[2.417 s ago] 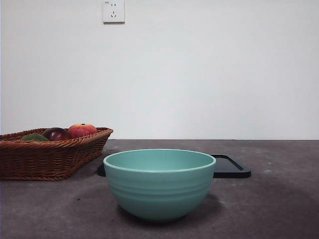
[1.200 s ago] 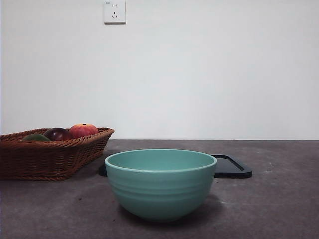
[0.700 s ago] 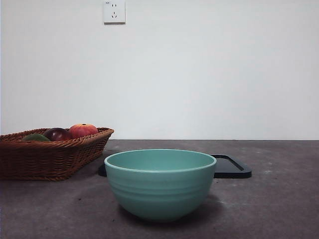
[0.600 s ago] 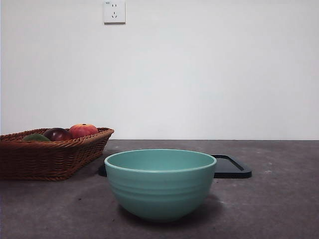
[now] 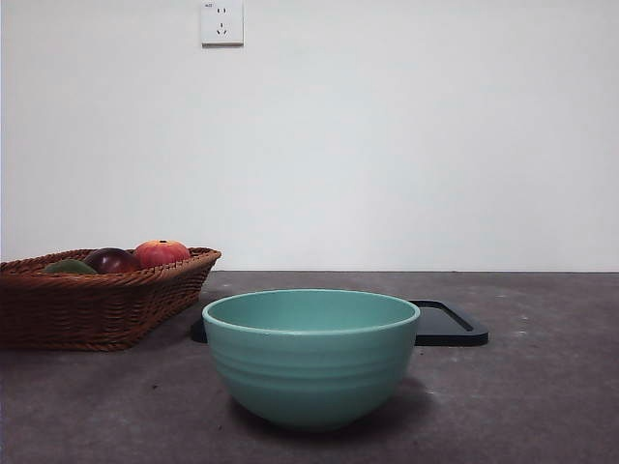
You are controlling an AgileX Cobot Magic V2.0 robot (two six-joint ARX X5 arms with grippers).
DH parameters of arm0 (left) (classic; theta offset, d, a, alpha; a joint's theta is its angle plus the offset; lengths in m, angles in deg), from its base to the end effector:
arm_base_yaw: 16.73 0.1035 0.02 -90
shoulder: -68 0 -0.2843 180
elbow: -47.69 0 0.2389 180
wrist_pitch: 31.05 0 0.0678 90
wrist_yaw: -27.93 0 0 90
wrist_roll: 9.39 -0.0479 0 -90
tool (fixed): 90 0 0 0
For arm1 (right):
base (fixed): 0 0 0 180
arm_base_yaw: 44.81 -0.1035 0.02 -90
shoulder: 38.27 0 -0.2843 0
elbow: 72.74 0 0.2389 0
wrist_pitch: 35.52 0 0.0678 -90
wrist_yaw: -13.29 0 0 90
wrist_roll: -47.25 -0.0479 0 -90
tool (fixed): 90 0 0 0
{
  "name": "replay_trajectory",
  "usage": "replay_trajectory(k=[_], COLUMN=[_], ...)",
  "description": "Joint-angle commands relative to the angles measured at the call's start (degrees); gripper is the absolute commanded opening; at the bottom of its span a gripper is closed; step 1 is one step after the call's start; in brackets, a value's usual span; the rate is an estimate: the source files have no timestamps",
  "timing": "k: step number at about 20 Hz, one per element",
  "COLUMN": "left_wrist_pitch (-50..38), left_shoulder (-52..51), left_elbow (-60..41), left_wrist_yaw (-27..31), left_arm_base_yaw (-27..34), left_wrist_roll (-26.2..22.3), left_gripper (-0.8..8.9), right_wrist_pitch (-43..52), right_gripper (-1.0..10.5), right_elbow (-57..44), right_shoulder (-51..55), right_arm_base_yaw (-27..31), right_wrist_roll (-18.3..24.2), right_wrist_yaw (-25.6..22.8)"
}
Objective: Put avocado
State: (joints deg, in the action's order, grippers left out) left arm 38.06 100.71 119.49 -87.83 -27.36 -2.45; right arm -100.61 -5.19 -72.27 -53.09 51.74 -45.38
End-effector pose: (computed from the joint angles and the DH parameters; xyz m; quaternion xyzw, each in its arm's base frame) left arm 0.0574 -0.0319 0.3523 -0.0896 0.2745 -0.2855 0.9138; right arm 0.0717 0.0356 0.3376 0.0188 0.2533 0.3362 0.9069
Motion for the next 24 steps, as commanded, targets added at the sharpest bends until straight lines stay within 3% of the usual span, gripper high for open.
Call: replay_trajectory(k=[1, 6, 12, 18, 24], left_wrist_pitch=[-0.44, 3.54, 5.66, 4.70, 2.03], left_shoulder=[0.15, 3.10, 16.83, 35.54, 50.64], left_elbow=[1.09, 1.31, 1.31, 3.80, 13.94], left_wrist_yaw=[-0.22, 0.22, 0.74, 11.04, 17.75], left_arm_base_yaw=[-0.11, -0.11, -0.11, -0.11, -0.11], left_wrist_roll=[-0.02, 0.24, 1.92, 4.39, 4.24], left_gripper=[6.60, 6.55, 6.53, 6.52, 6.52], right_wrist_pitch=[0.42, 0.63, 1.25, 1.25, 1.22], right_gripper=[5.6, 5.6, 5.6, 5.6, 5.6], right_elbow=[1.09, 1.09, 1.09, 1.09, 1.09], right_shoulder=[-0.33, -0.31, -0.33, -0.33, -0.31], right_arm_base_yaw=[-0.28, -0.28, -0.28, -0.28, -0.28], right_wrist_roll=[0.44, 0.44, 0.44, 0.44, 0.42], right_wrist_yaw=[0.20, 0.22, 0.22, 0.22, 0.22])
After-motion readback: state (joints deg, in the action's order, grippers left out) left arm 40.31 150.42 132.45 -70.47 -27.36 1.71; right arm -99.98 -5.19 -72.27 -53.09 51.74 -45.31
